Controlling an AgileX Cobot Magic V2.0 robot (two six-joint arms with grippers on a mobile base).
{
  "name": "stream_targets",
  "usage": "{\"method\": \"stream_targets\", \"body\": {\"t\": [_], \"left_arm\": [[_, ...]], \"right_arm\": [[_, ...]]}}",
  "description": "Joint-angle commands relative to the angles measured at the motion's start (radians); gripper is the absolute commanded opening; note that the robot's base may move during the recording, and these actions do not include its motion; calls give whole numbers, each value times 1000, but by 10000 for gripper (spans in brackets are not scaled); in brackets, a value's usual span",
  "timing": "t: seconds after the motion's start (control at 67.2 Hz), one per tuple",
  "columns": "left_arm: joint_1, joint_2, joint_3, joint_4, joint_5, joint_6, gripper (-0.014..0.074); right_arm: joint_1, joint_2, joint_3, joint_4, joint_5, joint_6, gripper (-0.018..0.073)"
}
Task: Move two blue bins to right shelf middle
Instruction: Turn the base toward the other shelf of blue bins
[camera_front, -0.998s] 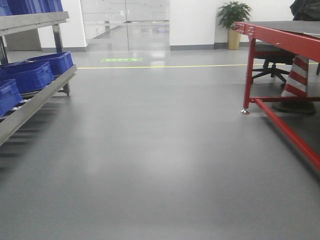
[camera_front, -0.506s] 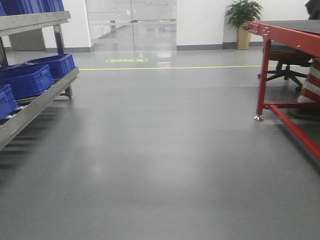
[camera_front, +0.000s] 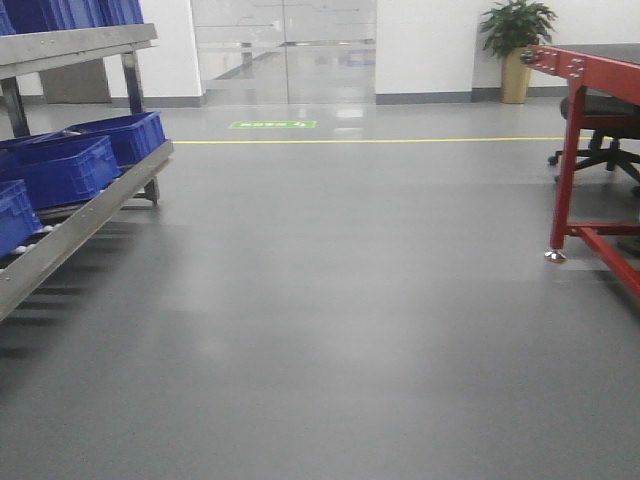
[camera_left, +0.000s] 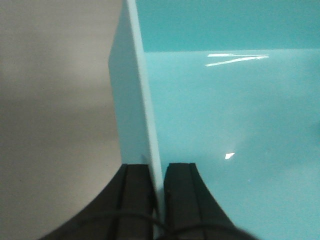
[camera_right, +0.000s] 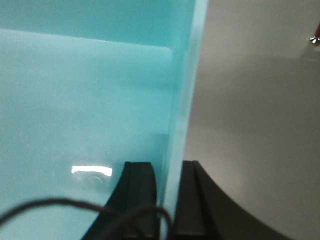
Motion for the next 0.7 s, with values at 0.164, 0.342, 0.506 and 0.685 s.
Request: {"method": "stream_targets", "body": {"t": [0.164, 0.342, 0.506, 0.685], "left_arm": [[-9, -7, -12, -69, -63, 12, -111], [-9, -7, -12, -69, -63, 12, -111], [-9, -7, -12, -69, -63, 12, -111], [-9, -7, -12, -69, -63, 12, -111]], "right_arm": [[3, -3, -9, 18, -60, -17, -153], [3, -3, -9, 18, -60, -17, -153], [3, -3, -9, 18, -60, -17, -153], [3, -3, -9, 18, -60, -17, -153]]}}
